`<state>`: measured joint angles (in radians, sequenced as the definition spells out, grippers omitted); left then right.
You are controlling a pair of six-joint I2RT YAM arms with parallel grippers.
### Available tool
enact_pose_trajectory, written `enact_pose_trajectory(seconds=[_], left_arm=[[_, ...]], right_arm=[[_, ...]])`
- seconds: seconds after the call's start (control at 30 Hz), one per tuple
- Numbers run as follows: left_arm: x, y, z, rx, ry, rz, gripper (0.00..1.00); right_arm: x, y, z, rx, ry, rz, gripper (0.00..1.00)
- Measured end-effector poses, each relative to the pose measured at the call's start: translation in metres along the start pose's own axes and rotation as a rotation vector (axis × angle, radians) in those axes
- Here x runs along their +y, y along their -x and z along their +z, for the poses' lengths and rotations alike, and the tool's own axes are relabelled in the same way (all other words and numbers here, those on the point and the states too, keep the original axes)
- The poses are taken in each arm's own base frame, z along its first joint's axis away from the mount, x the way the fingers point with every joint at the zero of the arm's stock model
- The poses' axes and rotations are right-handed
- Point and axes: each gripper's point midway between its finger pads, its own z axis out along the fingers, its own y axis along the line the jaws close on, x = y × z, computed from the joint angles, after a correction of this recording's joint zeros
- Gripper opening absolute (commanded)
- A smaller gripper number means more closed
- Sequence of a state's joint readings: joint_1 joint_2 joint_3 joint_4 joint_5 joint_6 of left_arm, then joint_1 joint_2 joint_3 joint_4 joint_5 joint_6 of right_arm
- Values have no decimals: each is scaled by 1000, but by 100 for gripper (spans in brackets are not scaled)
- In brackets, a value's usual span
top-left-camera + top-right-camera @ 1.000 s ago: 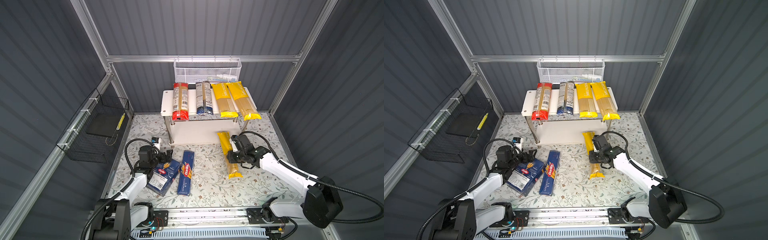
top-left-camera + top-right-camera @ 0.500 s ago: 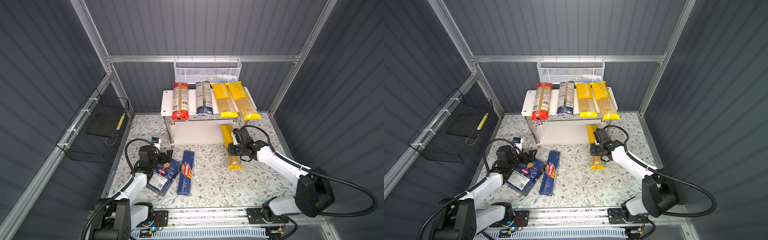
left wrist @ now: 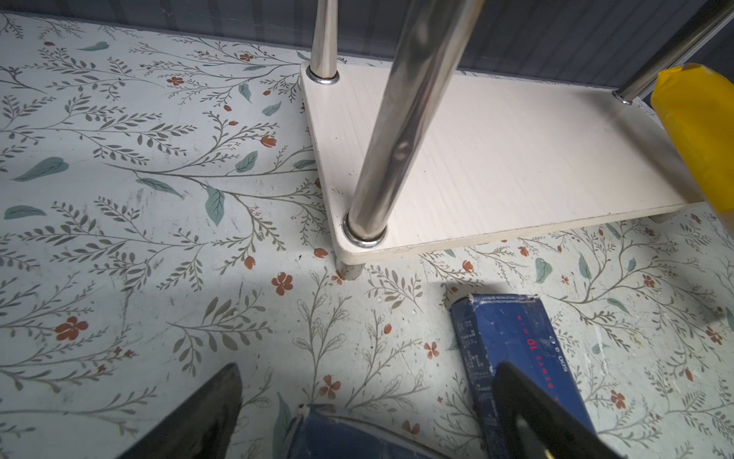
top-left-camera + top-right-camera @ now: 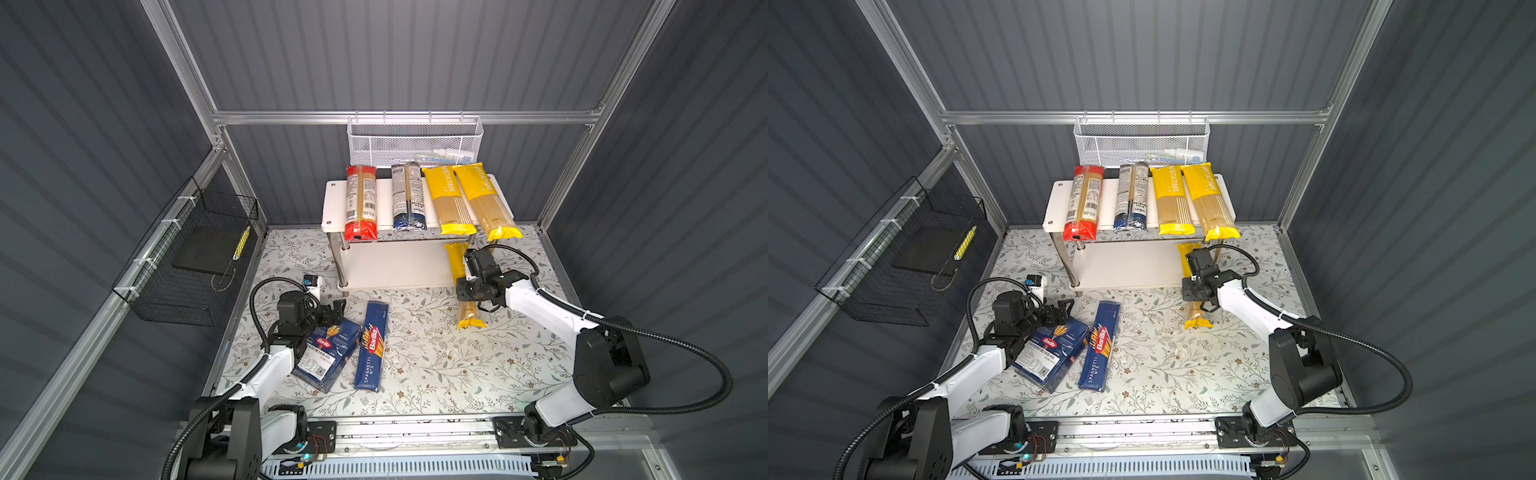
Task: Place and organize the pasta boxes and bags onto the shelf
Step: 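Carry the yellow PASTATIME bag to the lower shelf with the right gripper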
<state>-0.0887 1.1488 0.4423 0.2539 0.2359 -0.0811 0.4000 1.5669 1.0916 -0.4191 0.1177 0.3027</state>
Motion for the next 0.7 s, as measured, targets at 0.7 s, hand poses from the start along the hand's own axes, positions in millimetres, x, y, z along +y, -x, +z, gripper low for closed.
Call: enact_pose_trajectory(seconds=[0.7], left_arm=[[0, 0, 0, 0, 0, 0, 99]], right_arm=[[-10, 25, 26, -43, -31, 43, 43]])
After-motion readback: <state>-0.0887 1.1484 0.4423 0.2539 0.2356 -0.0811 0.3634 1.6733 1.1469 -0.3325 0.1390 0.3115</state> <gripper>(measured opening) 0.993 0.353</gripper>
